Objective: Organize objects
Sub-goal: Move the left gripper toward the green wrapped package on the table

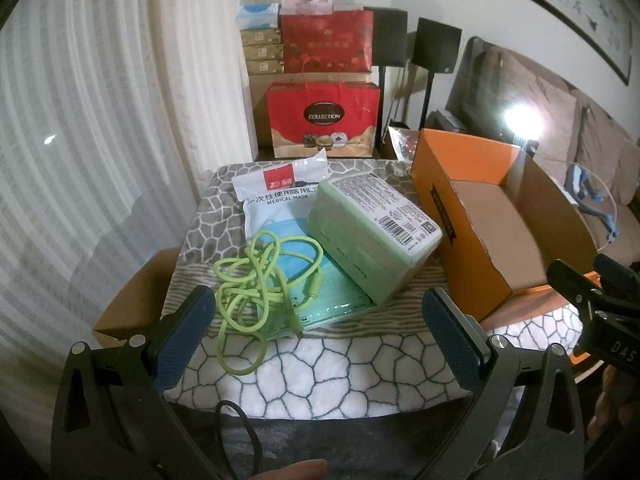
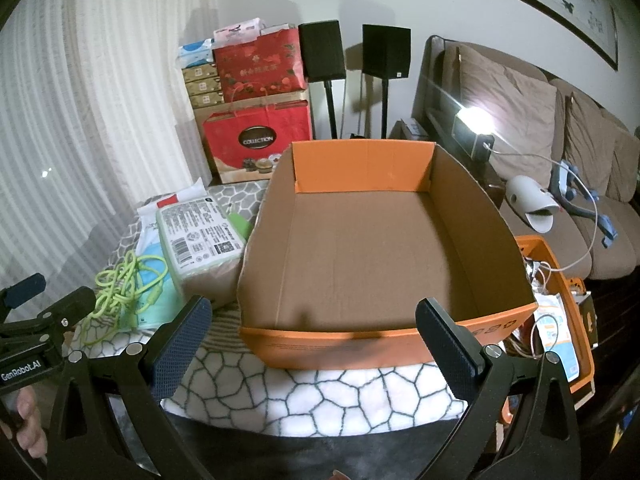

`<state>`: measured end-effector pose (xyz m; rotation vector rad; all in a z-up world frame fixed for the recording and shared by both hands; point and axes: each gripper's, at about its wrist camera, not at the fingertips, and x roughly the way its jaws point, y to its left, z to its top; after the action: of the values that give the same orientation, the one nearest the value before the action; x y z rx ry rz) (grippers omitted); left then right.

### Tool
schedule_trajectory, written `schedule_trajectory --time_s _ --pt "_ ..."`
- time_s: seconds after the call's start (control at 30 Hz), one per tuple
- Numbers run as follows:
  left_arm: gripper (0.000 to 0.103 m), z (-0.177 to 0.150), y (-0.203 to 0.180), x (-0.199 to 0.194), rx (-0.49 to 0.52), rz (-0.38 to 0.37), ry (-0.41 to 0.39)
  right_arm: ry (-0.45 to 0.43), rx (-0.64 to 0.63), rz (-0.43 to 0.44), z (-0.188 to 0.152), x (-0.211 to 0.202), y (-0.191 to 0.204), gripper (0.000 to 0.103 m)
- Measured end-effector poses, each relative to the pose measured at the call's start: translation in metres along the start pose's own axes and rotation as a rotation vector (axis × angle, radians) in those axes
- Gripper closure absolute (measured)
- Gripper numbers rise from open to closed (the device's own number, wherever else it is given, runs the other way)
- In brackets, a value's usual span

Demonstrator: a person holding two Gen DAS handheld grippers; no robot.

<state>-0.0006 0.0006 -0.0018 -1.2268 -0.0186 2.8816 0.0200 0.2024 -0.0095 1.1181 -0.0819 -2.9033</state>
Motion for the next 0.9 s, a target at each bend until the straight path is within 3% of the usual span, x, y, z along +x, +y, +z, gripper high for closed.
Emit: schedule_trajectory --time_s 0.77,0.9 --pt "0.0 -0.0021 -0.001 0.0033 0.003 -0.006 0.002 0.005 0.002 0.002 -0.0017 0.0014 0.0023 0.0" --pt "0.0 0.0008 0.0006 0.0058 -0.017 -0.042 0.01 0.011 0.007 0.006 -0.0027 0.0033 0.0016 0.0"
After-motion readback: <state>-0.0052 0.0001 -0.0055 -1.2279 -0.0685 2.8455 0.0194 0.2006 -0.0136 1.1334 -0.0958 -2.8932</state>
